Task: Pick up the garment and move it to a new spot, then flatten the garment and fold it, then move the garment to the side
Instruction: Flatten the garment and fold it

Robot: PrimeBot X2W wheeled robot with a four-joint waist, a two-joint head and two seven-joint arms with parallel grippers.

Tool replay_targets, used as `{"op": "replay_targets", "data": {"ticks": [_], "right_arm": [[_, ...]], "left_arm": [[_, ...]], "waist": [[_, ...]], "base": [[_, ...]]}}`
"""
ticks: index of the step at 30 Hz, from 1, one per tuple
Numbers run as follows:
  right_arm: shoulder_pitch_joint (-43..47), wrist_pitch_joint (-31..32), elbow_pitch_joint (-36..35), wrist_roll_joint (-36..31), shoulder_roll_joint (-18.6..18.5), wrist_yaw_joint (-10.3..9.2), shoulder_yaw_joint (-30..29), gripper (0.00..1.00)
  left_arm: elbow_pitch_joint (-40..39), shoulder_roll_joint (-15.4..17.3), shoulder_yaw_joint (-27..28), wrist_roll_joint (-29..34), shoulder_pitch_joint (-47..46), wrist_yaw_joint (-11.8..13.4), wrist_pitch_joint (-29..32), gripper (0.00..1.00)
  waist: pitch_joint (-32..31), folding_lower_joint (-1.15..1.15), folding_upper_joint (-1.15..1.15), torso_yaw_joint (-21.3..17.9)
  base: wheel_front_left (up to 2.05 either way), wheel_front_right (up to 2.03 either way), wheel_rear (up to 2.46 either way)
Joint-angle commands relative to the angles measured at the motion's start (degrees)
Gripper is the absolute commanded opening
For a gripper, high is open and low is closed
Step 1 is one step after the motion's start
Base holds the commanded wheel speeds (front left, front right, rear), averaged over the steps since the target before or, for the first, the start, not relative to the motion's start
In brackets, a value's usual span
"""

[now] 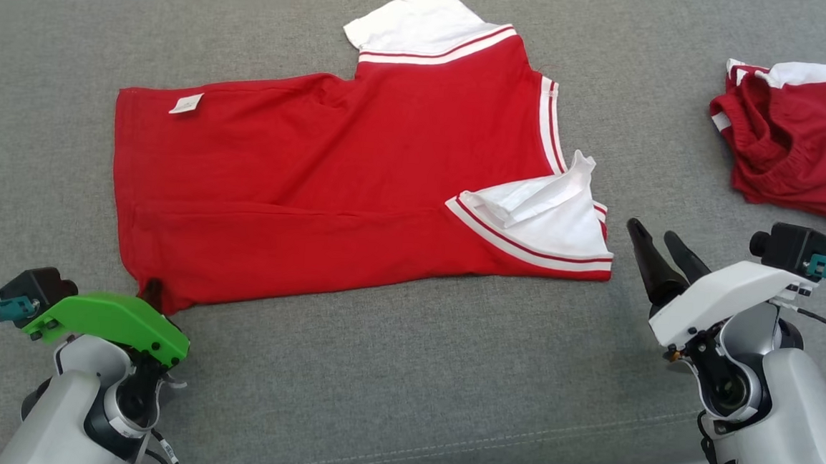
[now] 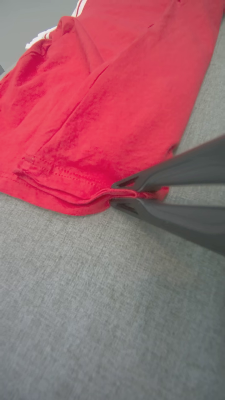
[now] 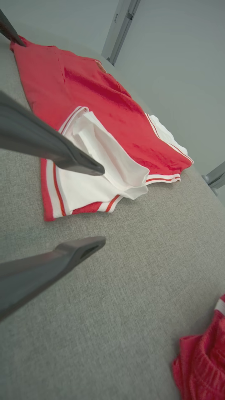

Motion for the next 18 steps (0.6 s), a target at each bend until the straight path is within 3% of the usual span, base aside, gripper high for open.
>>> {"op": "replay_targets", "data": {"ticks": [1,18], "right_arm": [[0.63,-0.38,0.51,0.23,0.07,0.00,0.14,1.00],[-4.60,-3.90,16.16,-0.70,1.93,0.00,3.29,1.00]], "left_arm": [[-0.22,-0.31,-0.34,0.87,-0.59,-0.44,-0.22,0.00],[-6.37,-0.54,-1.37,1.72,0.10,-0.10,-1.12,0.00]], "waist": [[0.22,0.00,0.00,0.46],[1.81,0.00,0.00,4.14]], "base": [[0.00,0.00,0.00],[0.00,0.00,0.00]]}}
